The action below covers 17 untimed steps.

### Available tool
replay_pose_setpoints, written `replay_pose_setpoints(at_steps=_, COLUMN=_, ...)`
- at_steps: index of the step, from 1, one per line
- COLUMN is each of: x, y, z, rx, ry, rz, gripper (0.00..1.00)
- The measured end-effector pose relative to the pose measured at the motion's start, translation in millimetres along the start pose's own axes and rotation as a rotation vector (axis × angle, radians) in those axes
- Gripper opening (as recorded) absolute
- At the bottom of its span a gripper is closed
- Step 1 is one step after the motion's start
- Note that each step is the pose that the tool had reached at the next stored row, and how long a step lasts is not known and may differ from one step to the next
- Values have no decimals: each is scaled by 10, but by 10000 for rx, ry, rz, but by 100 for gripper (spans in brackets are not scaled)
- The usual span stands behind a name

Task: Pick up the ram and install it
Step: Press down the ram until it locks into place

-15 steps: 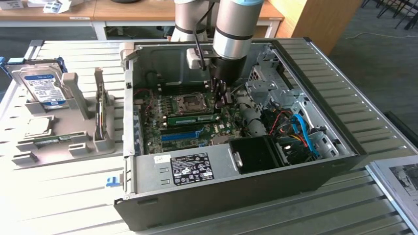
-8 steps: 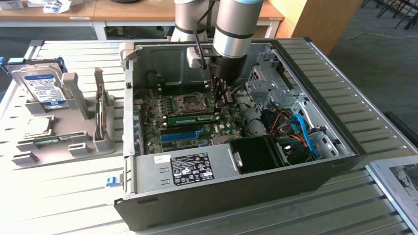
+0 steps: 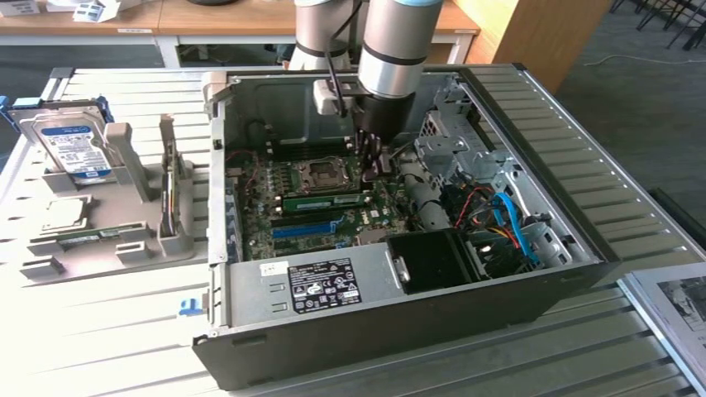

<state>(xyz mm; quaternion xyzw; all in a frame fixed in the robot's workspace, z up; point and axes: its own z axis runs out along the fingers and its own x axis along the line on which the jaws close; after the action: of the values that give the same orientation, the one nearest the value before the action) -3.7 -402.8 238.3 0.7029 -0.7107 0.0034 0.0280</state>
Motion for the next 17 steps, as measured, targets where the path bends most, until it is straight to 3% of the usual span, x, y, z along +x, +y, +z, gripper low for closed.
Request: replay_pose_setpoints(at_steps=17, x=3, y=359, z=13, rx=17, ry=-2, rz=2, gripper=10)
